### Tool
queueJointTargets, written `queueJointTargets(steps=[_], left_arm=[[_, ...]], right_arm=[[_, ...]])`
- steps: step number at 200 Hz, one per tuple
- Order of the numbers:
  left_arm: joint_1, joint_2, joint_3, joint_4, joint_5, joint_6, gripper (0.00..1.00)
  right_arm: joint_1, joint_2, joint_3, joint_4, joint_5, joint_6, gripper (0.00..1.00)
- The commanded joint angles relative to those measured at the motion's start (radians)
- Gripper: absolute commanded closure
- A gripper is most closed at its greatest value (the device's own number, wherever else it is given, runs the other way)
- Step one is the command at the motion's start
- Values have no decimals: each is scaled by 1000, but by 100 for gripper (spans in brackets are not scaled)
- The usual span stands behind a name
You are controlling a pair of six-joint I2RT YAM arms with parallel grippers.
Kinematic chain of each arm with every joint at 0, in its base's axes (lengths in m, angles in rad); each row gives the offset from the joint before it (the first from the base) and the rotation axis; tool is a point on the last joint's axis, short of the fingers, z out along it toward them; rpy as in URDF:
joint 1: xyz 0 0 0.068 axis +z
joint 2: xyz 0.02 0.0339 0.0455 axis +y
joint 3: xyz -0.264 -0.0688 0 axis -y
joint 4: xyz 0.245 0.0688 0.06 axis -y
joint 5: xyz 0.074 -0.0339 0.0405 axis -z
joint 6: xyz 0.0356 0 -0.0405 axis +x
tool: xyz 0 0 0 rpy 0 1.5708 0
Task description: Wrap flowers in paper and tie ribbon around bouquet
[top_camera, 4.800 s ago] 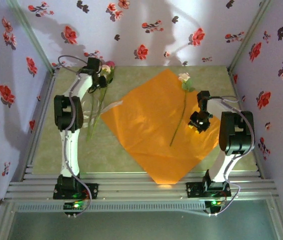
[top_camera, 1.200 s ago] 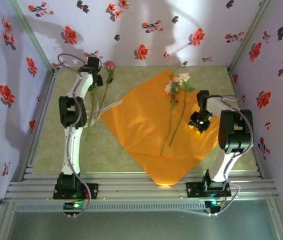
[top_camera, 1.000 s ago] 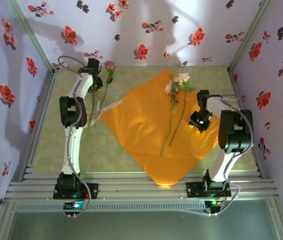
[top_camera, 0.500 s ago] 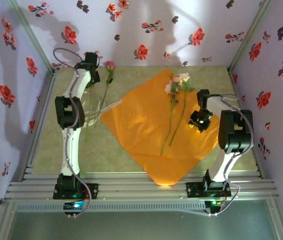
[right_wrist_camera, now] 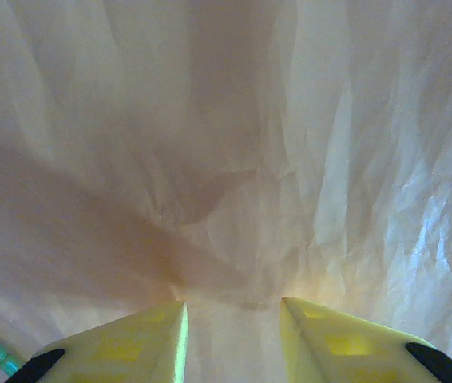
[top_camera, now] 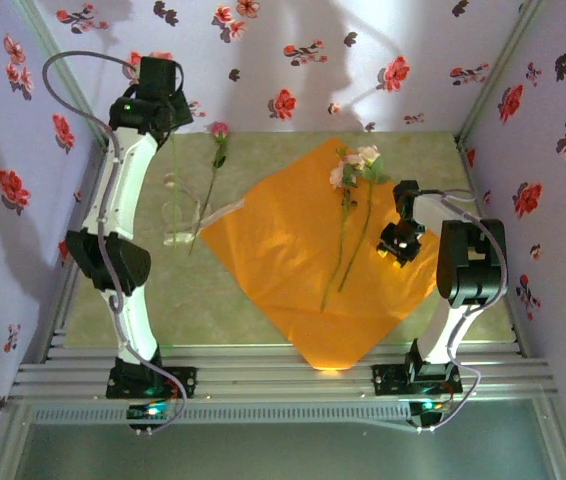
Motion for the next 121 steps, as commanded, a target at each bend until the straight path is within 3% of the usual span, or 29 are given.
queueJointTargets(steps=[1,30,68,74,84,93,101,121], left_arm=[[-92,-5,-36,-42,223,-167,100],[-204,58,-26,77,361,-327,100],[-274,310,152,60,391,-325,100],[-276,349,155,79,404,-317,86],[-277,412,170,104,415,-295,54],[-277,466,209,98,412,-255,35],[-276,500,251,57,393,-225,29],[-280,477,330,-31,329,-171,27]], right_arm=[[-7,-25,-20,-11,21,-17,63],[-7,-38,-32,-7,21,-18,63],[-6,-53,-44,1,17,-17,63],[-6,-53,-46,3,15,-18,63],[-7,-55,-50,4,11,-18,63],[-7,-56,-52,8,8,-18,63],[-5,-58,-54,12,4,-15,63],[-6,-58,-54,16,1,-17,63]])
